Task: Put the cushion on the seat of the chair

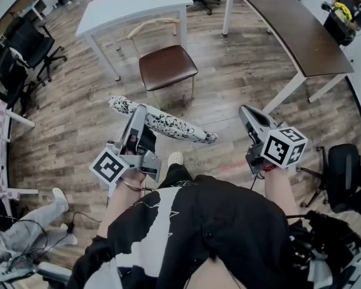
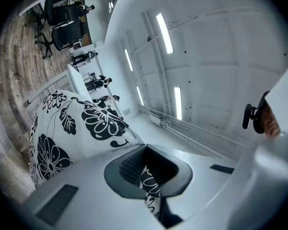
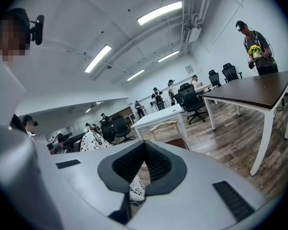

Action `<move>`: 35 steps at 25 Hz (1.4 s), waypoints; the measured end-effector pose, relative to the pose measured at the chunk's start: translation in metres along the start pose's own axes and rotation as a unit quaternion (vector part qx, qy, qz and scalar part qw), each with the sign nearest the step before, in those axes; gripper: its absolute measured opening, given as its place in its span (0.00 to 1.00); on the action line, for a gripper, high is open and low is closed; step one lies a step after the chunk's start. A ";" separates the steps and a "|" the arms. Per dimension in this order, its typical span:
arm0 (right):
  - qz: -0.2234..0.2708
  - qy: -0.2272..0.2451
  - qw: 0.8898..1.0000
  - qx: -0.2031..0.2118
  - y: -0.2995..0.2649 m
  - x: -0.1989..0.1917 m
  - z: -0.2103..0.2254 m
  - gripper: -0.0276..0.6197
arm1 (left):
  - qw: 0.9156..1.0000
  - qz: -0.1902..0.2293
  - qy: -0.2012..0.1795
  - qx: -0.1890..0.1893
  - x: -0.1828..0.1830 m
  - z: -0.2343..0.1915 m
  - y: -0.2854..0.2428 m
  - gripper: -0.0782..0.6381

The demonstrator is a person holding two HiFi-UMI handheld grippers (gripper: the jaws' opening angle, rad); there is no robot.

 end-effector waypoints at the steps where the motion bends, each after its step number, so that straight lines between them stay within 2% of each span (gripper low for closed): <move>1: 0.000 0.000 1.000 0.000 0.001 -0.002 -0.001 0.07 | 1.000 0.001 0.000 0.001 -0.001 0.000 0.002 0.12; 10: -0.019 0.005 1.000 -0.006 0.012 -0.014 -0.003 0.07 | 1.000 0.011 0.001 0.007 -0.011 0.005 0.020 0.12; 16: -0.037 -0.021 0.999 -0.018 0.012 -0.022 0.007 0.07 | 1.000 0.009 0.015 0.023 -0.014 -0.008 0.019 0.12; 28: -0.050 -0.033 0.998 -0.030 -0.026 -0.015 0.035 0.07 | 0.998 -0.014 0.042 0.034 -0.011 -0.057 -0.031 0.12; 35: -0.054 -0.046 0.997 -0.030 -0.086 0.015 0.061 0.07 | 0.998 -0.020 0.043 0.041 0.022 -0.088 -0.087 0.12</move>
Point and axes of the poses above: the fingertips, and each gripper's own axes: y backward along the fingers, z to its right, x out of its top, the point moved 10 cm from there along y, backward along the fingers, and after that the axes turned 2 degrees about x, right-handed, at the moved point
